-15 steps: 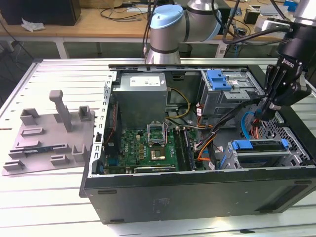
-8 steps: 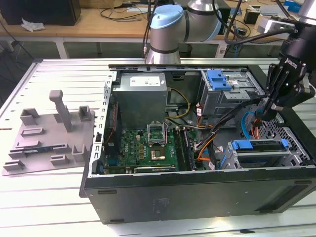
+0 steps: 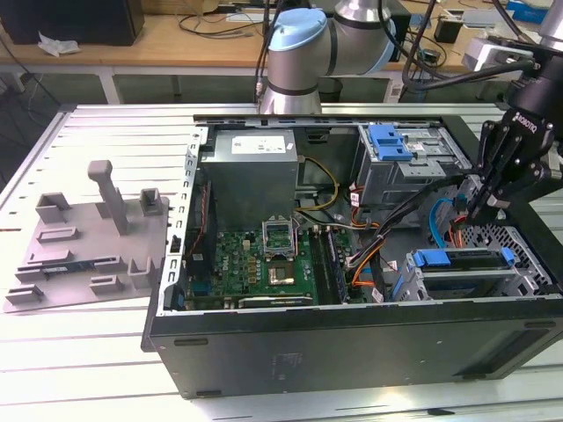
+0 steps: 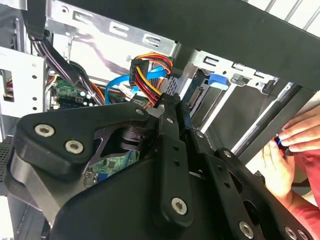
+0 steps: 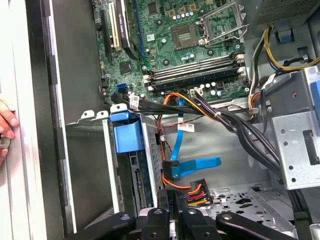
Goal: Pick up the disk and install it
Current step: 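Insert the first disk wire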
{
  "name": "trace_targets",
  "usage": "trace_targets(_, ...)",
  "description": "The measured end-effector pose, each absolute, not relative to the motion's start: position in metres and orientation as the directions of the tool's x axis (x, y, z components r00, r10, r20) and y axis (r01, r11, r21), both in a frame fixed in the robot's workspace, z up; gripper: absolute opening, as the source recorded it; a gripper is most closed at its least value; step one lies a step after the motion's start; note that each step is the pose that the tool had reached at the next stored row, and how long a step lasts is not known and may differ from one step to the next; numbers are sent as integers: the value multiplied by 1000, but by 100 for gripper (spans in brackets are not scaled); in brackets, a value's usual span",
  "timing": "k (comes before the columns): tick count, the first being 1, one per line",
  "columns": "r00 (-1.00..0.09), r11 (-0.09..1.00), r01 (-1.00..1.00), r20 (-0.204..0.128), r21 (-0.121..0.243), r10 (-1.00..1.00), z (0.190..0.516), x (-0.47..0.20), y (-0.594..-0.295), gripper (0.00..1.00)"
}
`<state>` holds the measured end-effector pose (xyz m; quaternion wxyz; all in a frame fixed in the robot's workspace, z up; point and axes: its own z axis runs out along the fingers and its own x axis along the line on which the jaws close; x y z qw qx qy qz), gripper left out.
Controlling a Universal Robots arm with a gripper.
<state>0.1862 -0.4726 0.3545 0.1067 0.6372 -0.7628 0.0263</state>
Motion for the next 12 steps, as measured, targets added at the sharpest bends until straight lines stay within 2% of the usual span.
trace_targets(4, -164, 186, -978, 196, 96, -967, 354, 186, -473, 17)
trace_targets(12, -158, 174, -981, 164, 90, -974, 355, 184, -483, 17)
